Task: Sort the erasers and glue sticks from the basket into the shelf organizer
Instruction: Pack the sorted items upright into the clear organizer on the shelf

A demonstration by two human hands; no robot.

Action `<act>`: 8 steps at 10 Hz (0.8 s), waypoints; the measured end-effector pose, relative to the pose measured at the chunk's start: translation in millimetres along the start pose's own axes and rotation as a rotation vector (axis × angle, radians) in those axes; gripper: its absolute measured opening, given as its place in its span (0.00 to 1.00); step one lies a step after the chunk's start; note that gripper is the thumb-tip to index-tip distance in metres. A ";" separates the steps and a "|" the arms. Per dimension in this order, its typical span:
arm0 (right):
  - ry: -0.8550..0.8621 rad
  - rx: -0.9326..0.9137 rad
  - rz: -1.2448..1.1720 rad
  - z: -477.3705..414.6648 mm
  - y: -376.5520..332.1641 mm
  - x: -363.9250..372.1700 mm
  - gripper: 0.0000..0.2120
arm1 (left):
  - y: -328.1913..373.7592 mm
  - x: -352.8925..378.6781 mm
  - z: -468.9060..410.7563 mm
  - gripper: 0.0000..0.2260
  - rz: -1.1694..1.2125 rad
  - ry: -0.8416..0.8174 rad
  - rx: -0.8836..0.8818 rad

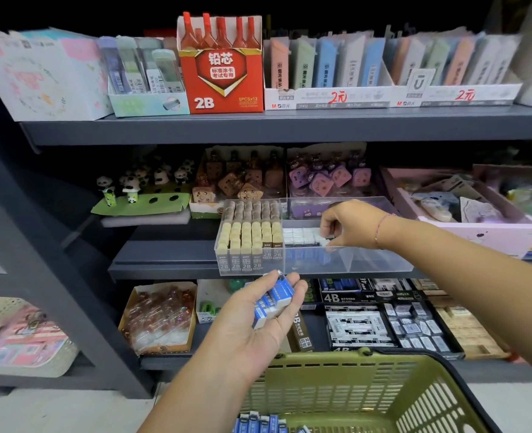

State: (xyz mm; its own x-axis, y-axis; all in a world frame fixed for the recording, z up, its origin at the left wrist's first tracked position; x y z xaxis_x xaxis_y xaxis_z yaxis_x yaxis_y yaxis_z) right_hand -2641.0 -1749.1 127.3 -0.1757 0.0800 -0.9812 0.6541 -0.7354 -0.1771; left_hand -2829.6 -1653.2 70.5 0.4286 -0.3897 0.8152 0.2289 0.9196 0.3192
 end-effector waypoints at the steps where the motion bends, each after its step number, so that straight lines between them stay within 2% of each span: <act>1: 0.001 0.005 0.000 0.2 0.8 -0.5 0.09 | -0.2 0.7 0.1 0.14 0.008 0.000 0.003; 6: -0.093 0.042 0.099 -1.5 8.4 -12.0 0.08 | 1.9 0.3 -0.8 0.14 0.003 -0.013 0.010; 8: 0.040 0.049 0.147 -2.5 8.5 -4.6 0.10 | 1.1 2.2 0.4 0.14 0.003 -0.012 0.009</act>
State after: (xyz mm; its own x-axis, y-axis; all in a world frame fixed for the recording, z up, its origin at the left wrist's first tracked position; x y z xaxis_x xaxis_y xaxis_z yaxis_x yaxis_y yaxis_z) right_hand -2632.8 -1754.0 130.1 -0.0512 -0.0049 -0.9987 0.6336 -0.7731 -0.0287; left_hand -2828.7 -1653.0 72.8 0.4183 -0.3865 0.8219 0.2195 0.9211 0.3215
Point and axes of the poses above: each hand's wrist, its own z-axis away from the middle knuckle, its own x-axis out of the palm, y = z × x, the point moved 9 cm from there along -z, towards the middle knuckle, and after that the axes turned 4 degrees about -y, right-handed, at the moved point
